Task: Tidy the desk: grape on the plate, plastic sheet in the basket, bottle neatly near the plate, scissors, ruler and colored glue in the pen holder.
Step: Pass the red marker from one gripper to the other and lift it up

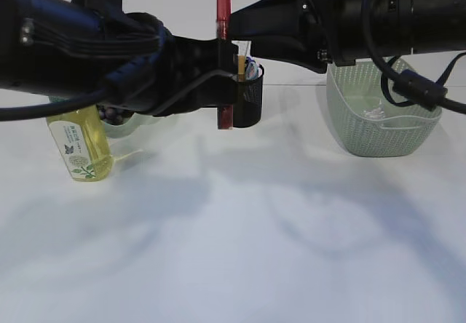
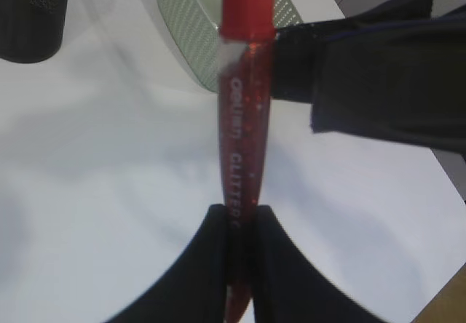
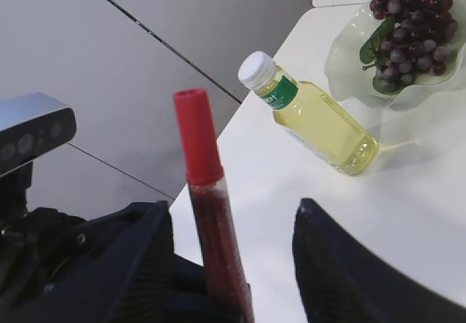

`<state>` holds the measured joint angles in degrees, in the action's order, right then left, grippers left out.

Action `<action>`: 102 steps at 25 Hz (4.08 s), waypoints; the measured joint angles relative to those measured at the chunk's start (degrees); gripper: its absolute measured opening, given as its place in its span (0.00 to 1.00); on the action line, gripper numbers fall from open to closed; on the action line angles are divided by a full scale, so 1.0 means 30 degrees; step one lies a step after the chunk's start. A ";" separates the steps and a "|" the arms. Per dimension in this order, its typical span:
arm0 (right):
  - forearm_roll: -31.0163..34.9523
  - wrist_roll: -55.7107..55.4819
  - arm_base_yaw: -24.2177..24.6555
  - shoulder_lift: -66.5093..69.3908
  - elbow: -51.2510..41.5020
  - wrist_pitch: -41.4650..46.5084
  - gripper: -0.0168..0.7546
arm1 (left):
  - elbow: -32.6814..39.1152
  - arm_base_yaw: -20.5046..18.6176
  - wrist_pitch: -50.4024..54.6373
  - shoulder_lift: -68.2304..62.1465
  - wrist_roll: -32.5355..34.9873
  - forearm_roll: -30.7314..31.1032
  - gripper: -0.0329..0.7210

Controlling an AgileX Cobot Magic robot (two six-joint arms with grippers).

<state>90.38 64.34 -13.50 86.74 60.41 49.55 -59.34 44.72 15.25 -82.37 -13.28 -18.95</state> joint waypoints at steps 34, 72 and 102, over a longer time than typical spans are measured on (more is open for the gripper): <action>0.0718 0.1207 0.0000 0.0413 0.0000 0.0880 0.57 | -0.0364 0.0646 -0.0616 -0.0264 0.0073 -0.0445 0.09; 0.2444 0.2887 0.0000 0.0967 0.0000 0.0330 0.40 | -0.1192 0.0646 0.0284 -0.1162 0.0534 -0.0516 0.09; 0.2369 0.4301 0.0000 0.0967 0.0000 0.0330 0.20 | -0.1192 0.0646 0.0299 -0.1277 0.0534 -0.0621 0.12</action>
<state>97.49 77.24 -13.50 89.64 60.41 50.54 -62.91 46.66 16.14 -86.20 -11.68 -20.81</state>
